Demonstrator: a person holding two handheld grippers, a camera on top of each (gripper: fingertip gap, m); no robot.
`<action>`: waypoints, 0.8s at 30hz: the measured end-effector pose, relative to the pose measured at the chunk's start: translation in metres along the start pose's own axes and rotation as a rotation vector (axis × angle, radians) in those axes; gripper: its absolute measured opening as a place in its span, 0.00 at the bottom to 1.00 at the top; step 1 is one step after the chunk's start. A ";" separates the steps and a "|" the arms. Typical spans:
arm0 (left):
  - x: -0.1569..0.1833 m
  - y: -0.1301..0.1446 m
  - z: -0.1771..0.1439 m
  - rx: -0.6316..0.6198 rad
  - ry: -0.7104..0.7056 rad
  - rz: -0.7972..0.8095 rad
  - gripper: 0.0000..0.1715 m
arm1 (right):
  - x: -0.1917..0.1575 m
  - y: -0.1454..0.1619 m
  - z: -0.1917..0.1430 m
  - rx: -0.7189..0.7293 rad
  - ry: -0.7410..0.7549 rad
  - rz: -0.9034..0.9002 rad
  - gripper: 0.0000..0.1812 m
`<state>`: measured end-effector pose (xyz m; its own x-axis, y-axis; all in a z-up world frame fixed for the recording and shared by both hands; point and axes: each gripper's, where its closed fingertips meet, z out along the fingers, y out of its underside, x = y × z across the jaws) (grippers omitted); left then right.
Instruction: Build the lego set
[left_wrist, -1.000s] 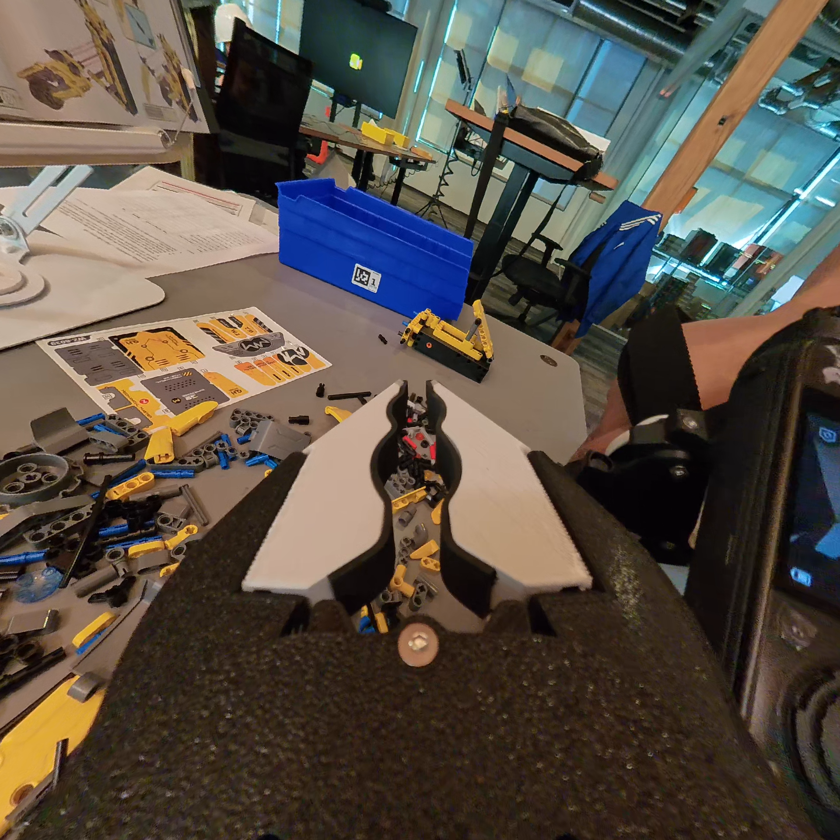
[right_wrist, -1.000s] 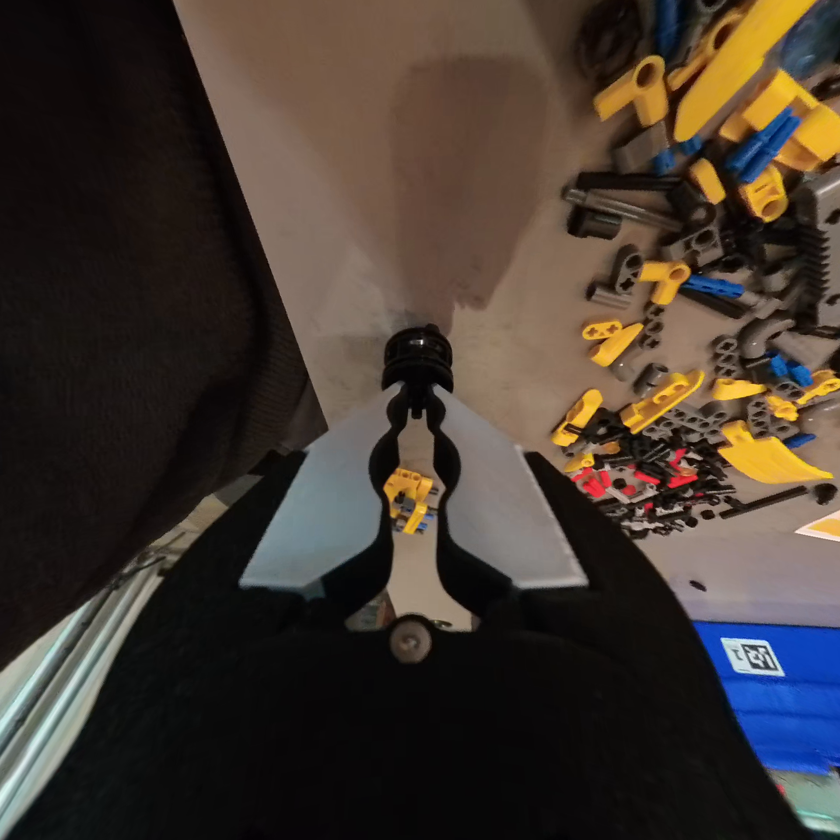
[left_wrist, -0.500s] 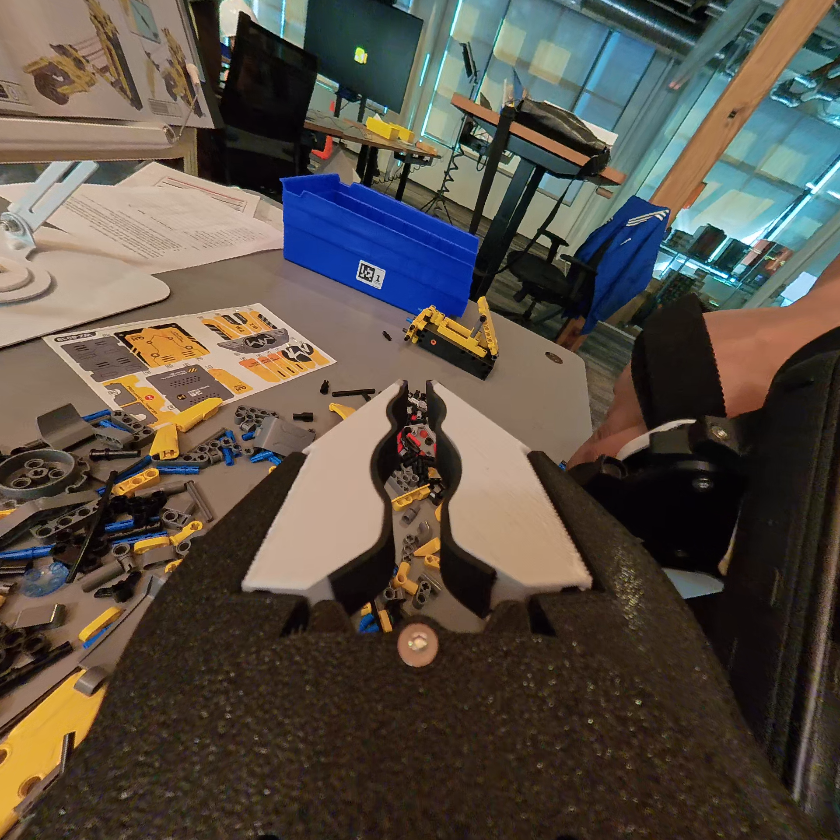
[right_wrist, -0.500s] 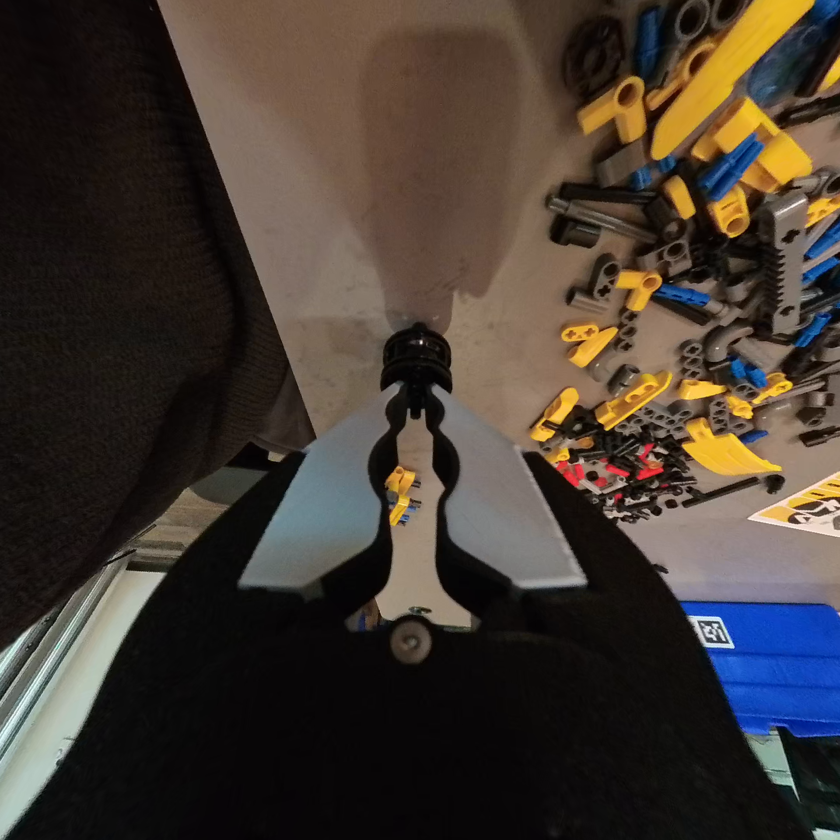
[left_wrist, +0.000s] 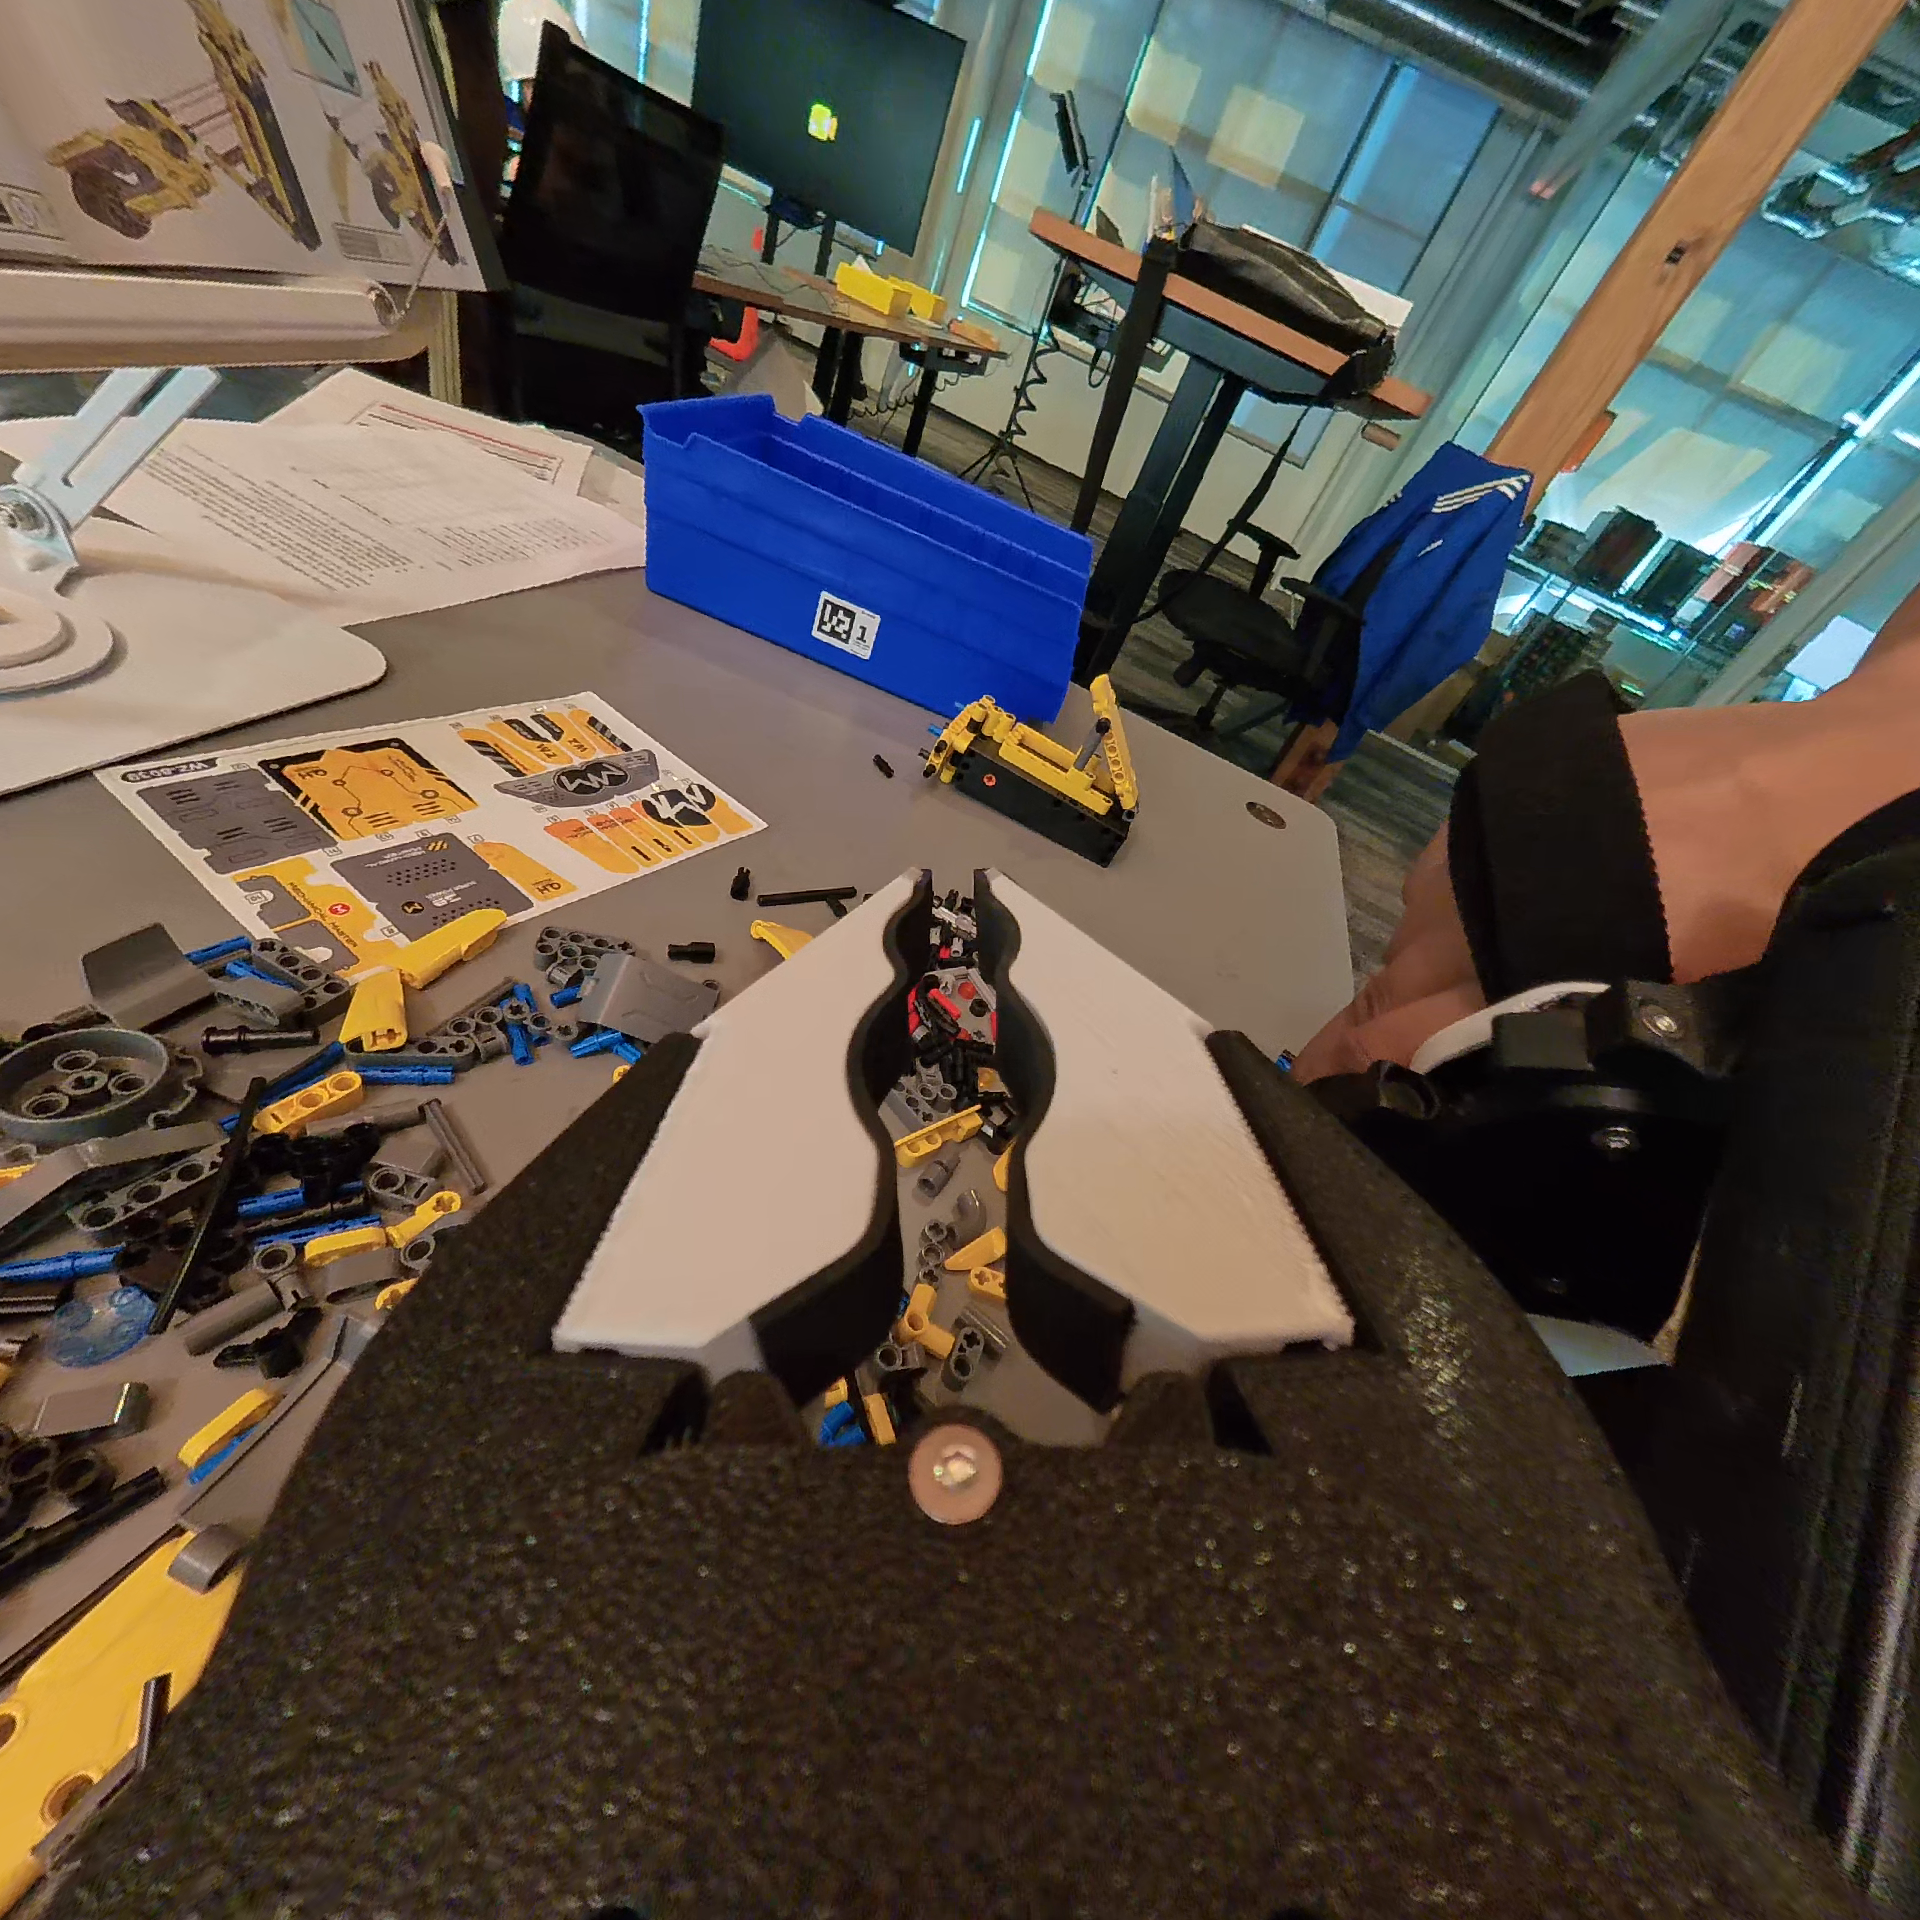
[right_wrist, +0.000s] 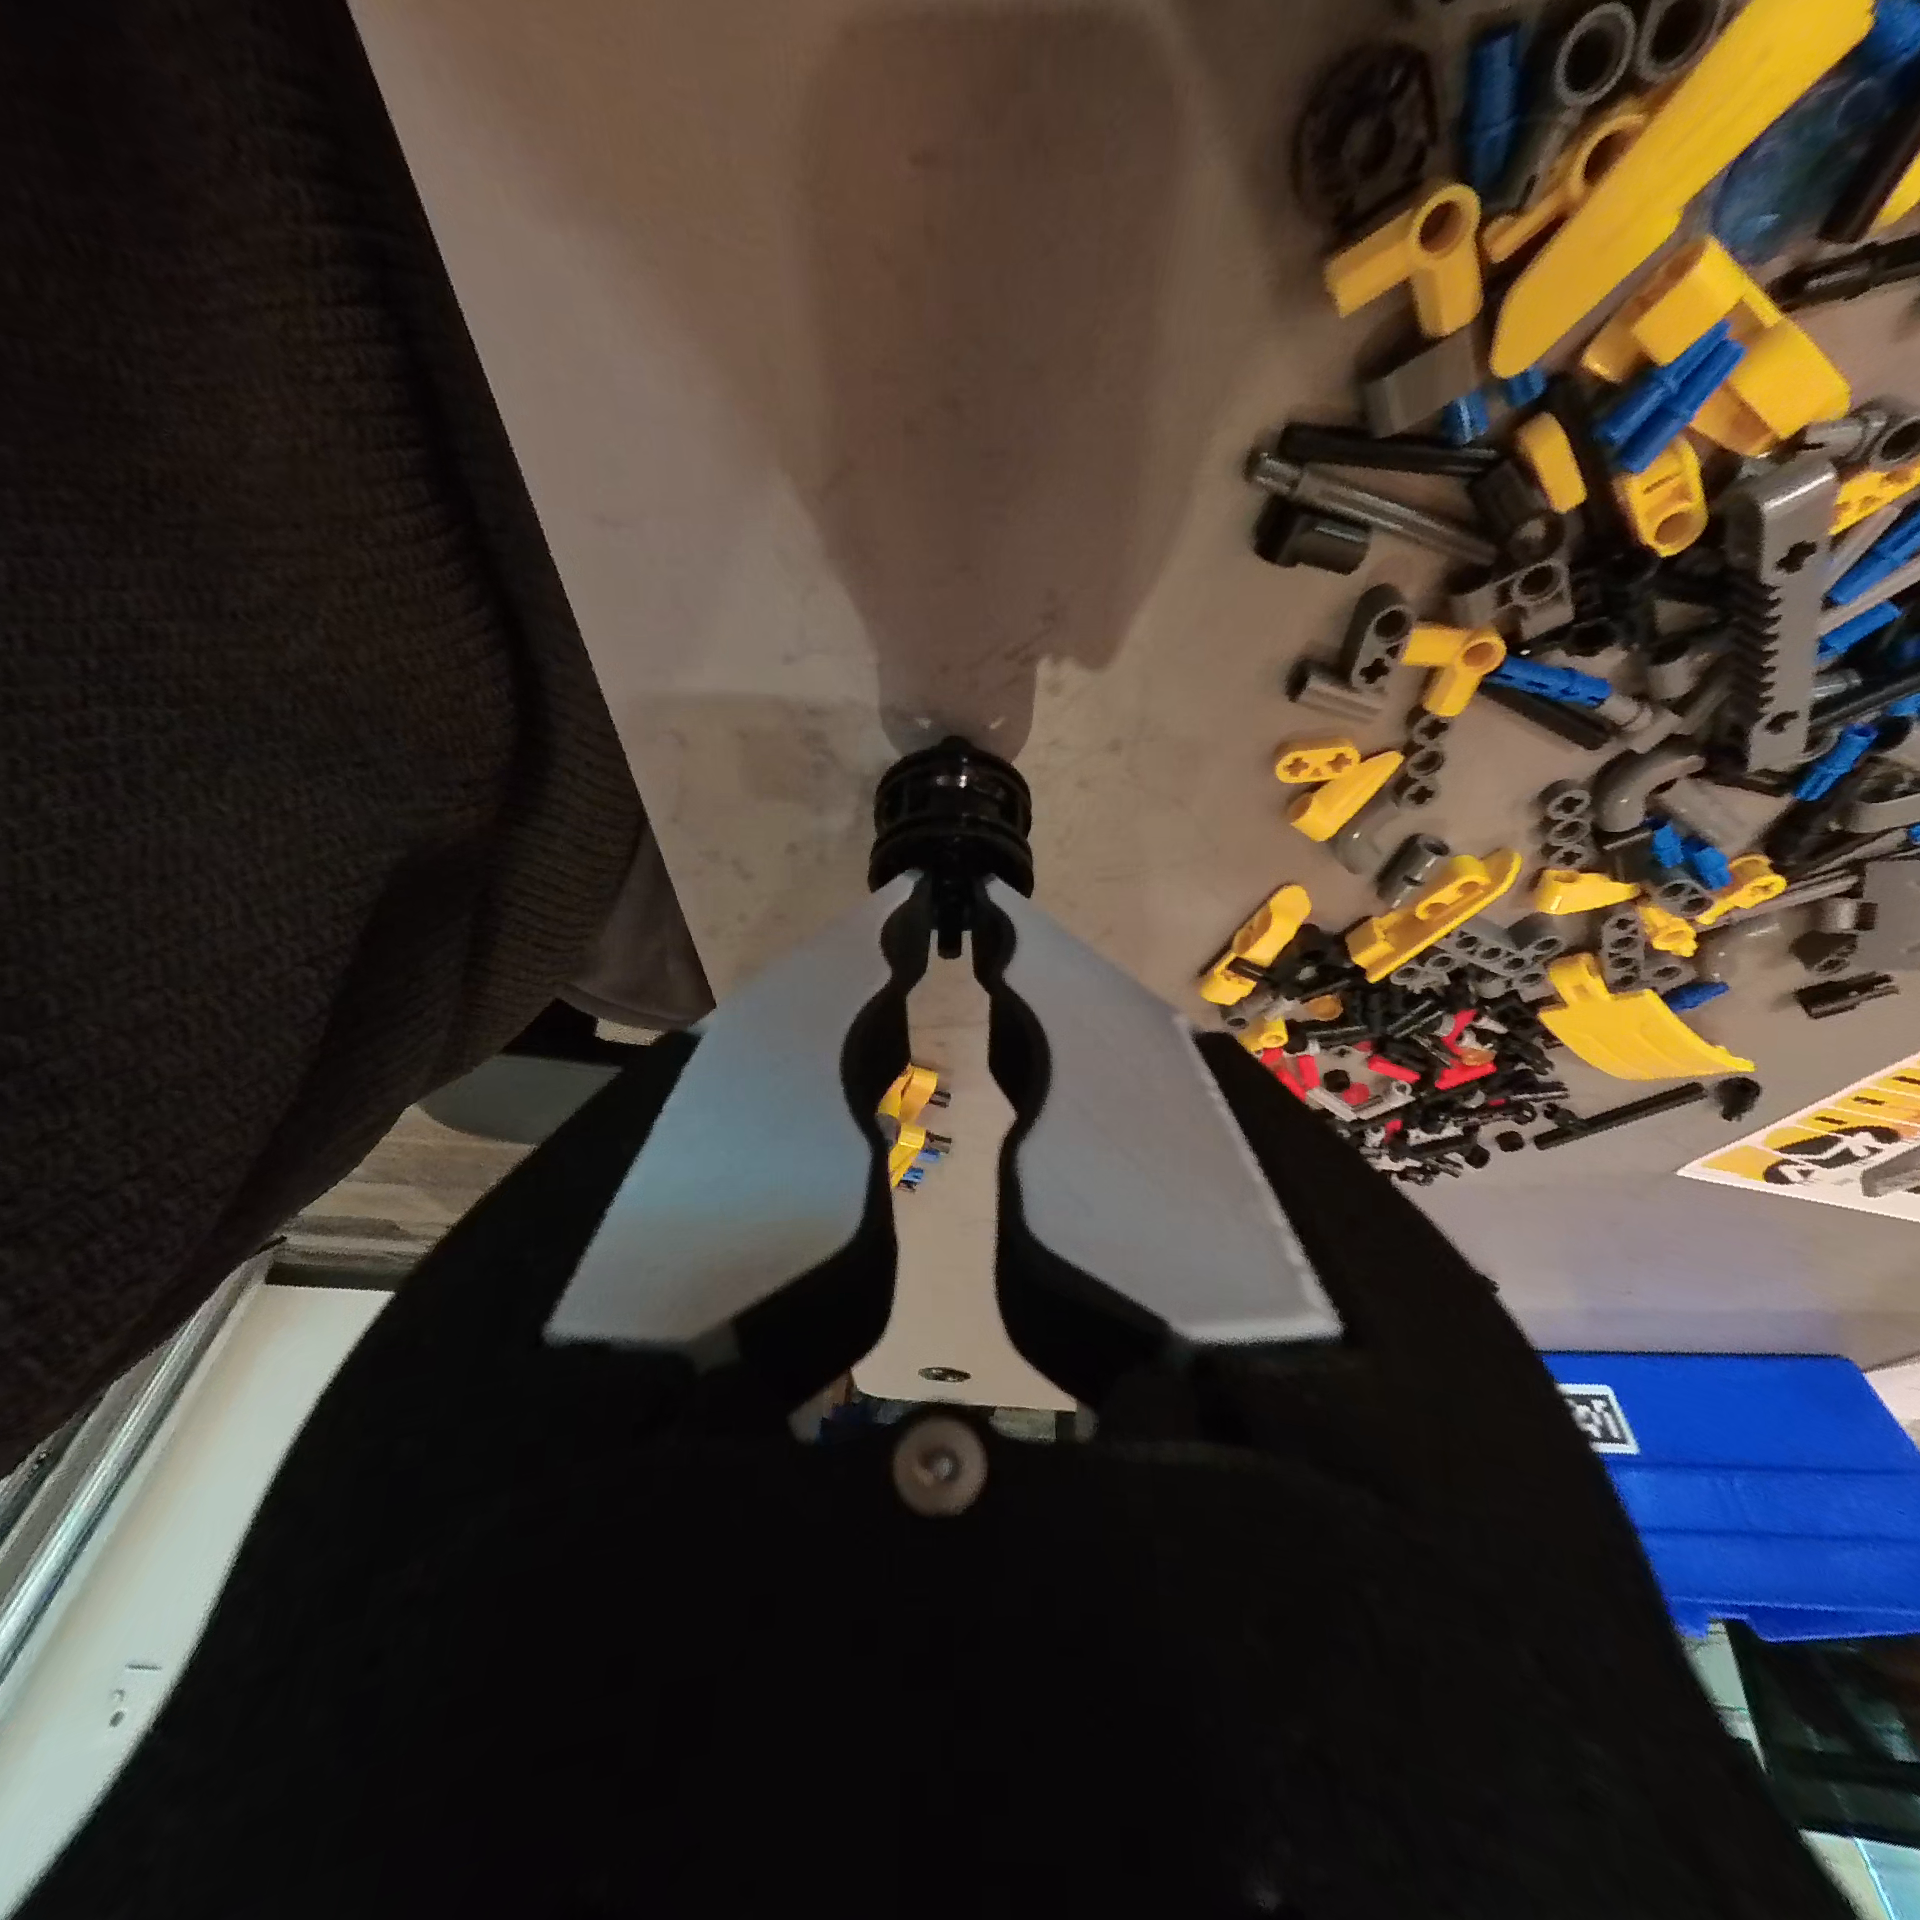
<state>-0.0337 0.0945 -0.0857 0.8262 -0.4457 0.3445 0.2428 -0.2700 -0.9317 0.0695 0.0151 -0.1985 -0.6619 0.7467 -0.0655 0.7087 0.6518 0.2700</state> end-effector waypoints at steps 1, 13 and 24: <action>0.001 0.000 0.000 -0.001 0.002 0.000 0.04 | 0.000 0.001 0.000 0.000 0.001 0.001 0.04; 0.027 -0.040 -0.026 0.243 0.147 0.031 0.15 | 0.024 0.024 -0.081 0.585 0.389 0.028 0.04; 0.135 -0.002 -0.011 0.074 0.736 0.020 0.22 | -0.009 0.079 -0.141 0.998 0.672 0.124 0.04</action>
<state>0.0712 0.0253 -0.0358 0.2825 -0.9140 0.2911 0.2863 -0.2093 -0.9350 0.0970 0.0409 -0.0410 -0.3613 0.7868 0.5003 0.4570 0.6171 -0.6406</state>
